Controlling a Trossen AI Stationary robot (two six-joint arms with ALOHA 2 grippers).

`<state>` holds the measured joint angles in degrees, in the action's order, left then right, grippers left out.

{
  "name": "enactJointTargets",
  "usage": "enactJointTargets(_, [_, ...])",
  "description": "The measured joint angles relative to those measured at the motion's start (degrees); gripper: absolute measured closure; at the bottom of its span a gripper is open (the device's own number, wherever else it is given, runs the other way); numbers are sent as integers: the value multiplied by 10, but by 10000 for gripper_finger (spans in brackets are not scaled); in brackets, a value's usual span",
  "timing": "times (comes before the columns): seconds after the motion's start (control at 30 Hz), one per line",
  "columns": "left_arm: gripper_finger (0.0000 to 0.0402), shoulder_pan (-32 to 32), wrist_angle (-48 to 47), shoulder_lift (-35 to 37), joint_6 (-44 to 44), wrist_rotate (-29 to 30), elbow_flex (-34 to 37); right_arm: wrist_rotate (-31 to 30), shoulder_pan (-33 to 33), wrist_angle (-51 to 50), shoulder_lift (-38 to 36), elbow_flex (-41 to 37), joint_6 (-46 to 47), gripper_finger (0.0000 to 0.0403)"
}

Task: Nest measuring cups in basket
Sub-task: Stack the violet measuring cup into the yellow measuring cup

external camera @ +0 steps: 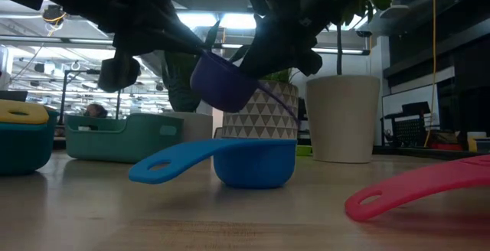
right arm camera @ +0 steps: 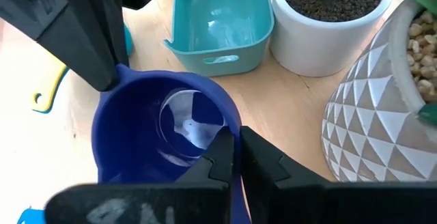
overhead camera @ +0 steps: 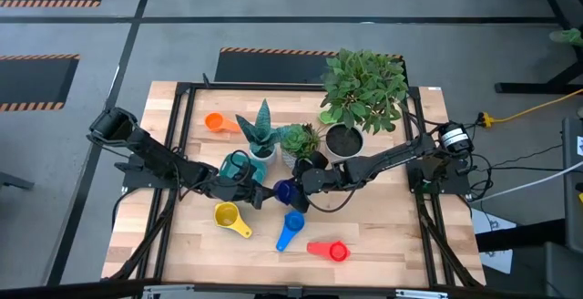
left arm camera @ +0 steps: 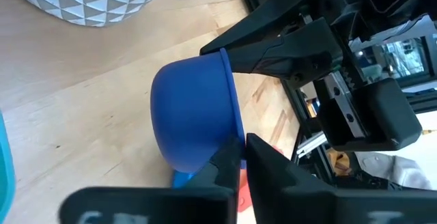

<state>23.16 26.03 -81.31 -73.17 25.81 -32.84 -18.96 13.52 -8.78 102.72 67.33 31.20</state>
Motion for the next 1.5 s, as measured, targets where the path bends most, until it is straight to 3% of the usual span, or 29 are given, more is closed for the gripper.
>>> enactJointTargets(0.3, [397,0,-9,0,2,2,0,0,0,0,0,0,-4,380])
enactJointTargets(0.73, [399,-1,-13,0,5,5,0,6,0,7,0,2,-30,316])
enactJointTargets(1.03, [400,-1,-38,0,4,-1,0,11,1,1,-29,2,-78,309])
enactJointTargets(1.27, [400,-1,-44,45,45,-58,0,11,17,-45,-90,2,-107,309])
enactJointTargets(1.5, [400,-2,-86,145,85,-196,0,6,33,-127,-140,2,-108,309])
